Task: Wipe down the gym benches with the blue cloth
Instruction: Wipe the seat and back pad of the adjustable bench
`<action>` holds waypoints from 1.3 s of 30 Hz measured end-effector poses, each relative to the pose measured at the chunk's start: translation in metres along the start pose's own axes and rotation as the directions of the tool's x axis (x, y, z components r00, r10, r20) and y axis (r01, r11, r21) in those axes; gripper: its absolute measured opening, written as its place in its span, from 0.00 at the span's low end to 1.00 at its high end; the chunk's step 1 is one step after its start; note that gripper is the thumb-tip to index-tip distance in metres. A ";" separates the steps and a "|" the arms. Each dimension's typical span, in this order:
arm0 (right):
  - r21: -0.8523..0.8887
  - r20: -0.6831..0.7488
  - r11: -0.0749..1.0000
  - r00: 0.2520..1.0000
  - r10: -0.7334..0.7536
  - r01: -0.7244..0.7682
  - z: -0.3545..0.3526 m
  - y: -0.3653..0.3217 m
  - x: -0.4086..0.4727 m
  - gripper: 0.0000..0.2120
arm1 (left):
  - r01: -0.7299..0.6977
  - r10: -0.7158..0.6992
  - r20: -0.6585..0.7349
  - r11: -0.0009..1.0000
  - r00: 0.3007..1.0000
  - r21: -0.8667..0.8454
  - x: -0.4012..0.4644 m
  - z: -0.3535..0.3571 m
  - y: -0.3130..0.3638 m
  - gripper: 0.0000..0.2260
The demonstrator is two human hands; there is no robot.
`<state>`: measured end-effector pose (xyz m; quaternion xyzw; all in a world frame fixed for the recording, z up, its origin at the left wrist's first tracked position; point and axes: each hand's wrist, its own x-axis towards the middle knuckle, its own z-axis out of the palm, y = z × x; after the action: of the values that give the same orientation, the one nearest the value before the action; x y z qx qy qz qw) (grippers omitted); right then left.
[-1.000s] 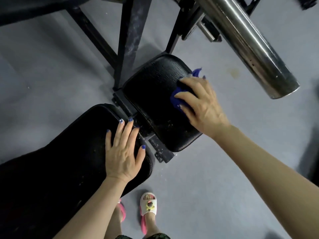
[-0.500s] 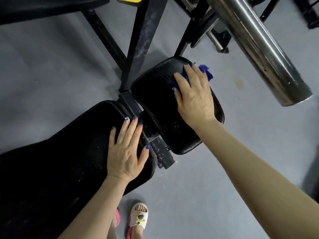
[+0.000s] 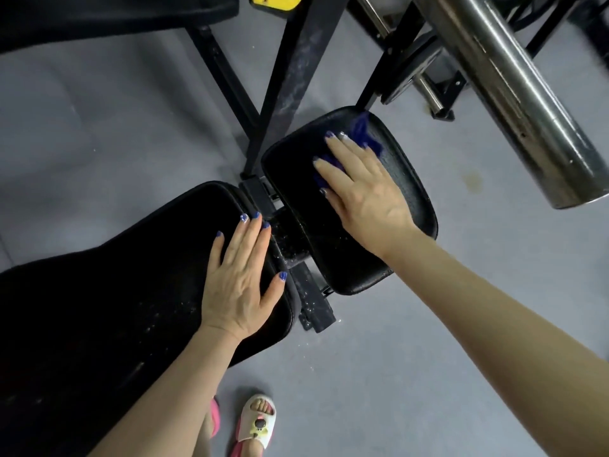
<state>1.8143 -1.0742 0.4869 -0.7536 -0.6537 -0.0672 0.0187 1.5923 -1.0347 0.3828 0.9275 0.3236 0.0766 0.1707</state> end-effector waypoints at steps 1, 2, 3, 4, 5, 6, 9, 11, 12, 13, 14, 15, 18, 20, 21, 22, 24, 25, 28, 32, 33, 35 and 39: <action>0.001 -0.056 0.996 0.995 0.088 -0.088 -0.003 -0.001 -0.026 0.17 | 0.000 0.000 0.001 1.000 1.000 0.006 0.000 0.000 0.000 0.32; 0.002 -0.102 0.983 0.978 0.183 -0.183 -0.005 -0.008 -0.051 0.16 | -0.001 0.001 0.004 1.000 1.000 0.012 0.000 0.001 0.000 0.32; 0.003 -0.133 0.962 0.953 0.272 -0.274 -0.004 -0.019 -0.072 0.16 | -0.001 0.001 0.010 1.000 1.000 0.022 -0.001 0.001 -0.001 0.32; -0.004 -0.144 0.938 0.928 0.343 -0.348 -0.001 -0.032 -0.086 0.17 | 0.001 -0.001 0.014 0.999 1.000 0.034 -0.001 0.002 -0.001 0.32; -0.024 -0.127 0.919 0.913 0.389 -0.395 0.005 -0.046 -0.093 0.19 | 0.005 -0.006 0.015 0.999 1.000 0.046 -0.001 0.003 -0.001 0.33; -0.056 -0.085 0.914 0.914 0.398 -0.403 0.011 -0.058 -0.095 0.21 | 0.007 -0.008 0.015 0.999 1.000 0.054 -0.001 0.003 -0.001 0.33; -0.138 0.091 0.977 0.981 0.173 -0.159 0.017 -0.072 -0.090 0.31 | 0.016 -0.016 -0.001 0.998 1.000 0.060 -0.001 0.003 -0.002 0.33; -0.148 0.150 0.987 0.985 0.082 -0.060 0.009 -0.057 -0.098 0.32 | 0.029 -0.029 -0.006 0.997 1.000 0.065 -0.002 0.002 -0.001 0.34; -0.134 0.147 0.988 0.984 0.099 -0.079 0.004 -0.051 -0.107 0.30 | 0.042 -0.042 -0.001 0.997 0.999 0.066 -0.002 0.002 -0.001 0.35; -0.111 0.126 0.985 0.981 0.146 -0.133 -0.001 -0.046 -0.119 0.28 | 0.058 -0.058 0.005 0.996 0.998 0.069 -0.002 0.001 -0.001 0.35; -0.089 0.102 0.978 0.975 0.195 -0.186 -0.006 -0.044 -0.127 0.26 | 0.071 -0.072 0.011 0.995 0.997 0.075 -0.002 0.001 -0.001 0.36; -0.081 0.076 0.973 0.972 0.223 -0.217 -0.008 -0.044 -0.128 0.24 | 0.082 -0.084 0.015 0.993 0.996 0.081 -0.002 0.001 -0.001 0.36; -0.079 0.046 0.974 0.975 0.216 -0.212 0.002 -0.047 -0.093 0.21 | 0.097 -0.098 0.006 0.992 0.995 0.077 -0.001 0.001 -0.001 0.37; -0.094 0.058 0.983 0.985 0.161 -0.155 0.010 -0.049 -0.054 0.21 | 0.107 -0.106 -0.005 0.992 0.994 0.062 -0.002 0.001 -0.001 0.38; -0.098 0.066 0.986 0.988 0.142 -0.135 0.014 -0.050 -0.036 0.22 | 0.111 -0.111 -0.009 0.992 0.994 0.059 -0.002 0.002 -0.001 0.38; -0.098 0.062 0.987 0.989 0.131 -0.124 0.019 -0.050 -0.019 0.22 | 0.115 -0.115 -0.012 0.992 0.993 0.058 -0.002 0.002 -0.001 0.39; -0.096 0.029 0.989 0.993 0.115 -0.112 0.026 -0.052 0.013 0.22 | 0.120 -0.119 -0.020 0.991 0.993 0.062 -0.002 0.003 -0.001 0.39; -0.096 0.016 0.990 0.994 0.107 -0.105 0.029 -0.056 0.026 0.22 | 0.121 -0.120 -0.023 0.991 0.993 0.063 -0.002 0.003 -0.001 0.39; -0.102 0.013 0.993 0.998 0.061 -0.060 0.037 -0.064 0.045 0.22 | 0.123 -0.121 -0.034 0.990 0.992 0.065 -0.003 0.005 -0.002 0.38; -0.085 0.070 0.983 0.985 -0.160 0.166 0.033 -0.055 0.005 0.20 | 0.125 -0.122 -0.040 0.989 0.992 0.080 -0.003 0.005 -0.001 0.38; -0.067 0.102 0.971 0.970 -0.222 0.229 0.028 -0.050 -0.012 0.19 | 0.127 -0.123 -0.044 0.989 0.991 0.080 -0.003 0.006 -0.001 0.38; -0.010 0.135 0.962 0.954 -0.269 0.273 0.015 -0.036 -0.043 0.18 | 0.128 -0.124 -0.051 0.989 0.991 0.077 -0.003 0.007 -0.002 0.38; 0.023 0.058 0.992 0.990 -0.127 0.126 -0.012 0.008 -0.081 0.18 | 0.121 -0.117 -0.060 0.990 0.991 0.071 -0.003 0.009 -0.004 0.38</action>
<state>1.8105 -1.1565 0.4893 -0.7121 -0.7010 -0.0393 0.0022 1.5900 -1.0362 0.3727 0.9097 0.3858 0.0800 0.1311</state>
